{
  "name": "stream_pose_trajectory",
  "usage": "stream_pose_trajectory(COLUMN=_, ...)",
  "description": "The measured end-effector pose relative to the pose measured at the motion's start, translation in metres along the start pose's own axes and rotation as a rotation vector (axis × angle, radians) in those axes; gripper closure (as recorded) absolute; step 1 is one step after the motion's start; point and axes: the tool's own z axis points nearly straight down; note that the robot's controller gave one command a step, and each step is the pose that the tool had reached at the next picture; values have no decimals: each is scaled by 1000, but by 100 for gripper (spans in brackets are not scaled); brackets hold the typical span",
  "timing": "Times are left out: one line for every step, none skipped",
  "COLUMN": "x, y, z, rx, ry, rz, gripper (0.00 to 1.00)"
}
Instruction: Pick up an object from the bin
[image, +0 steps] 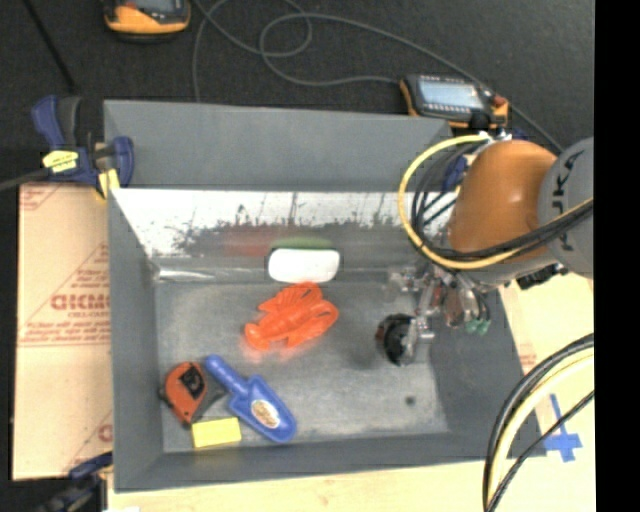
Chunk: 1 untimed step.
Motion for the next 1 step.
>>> stream_pose_trajectory(x=-1, y=0, z=-5, rx=1, ry=-8, rz=-4, gripper=100)
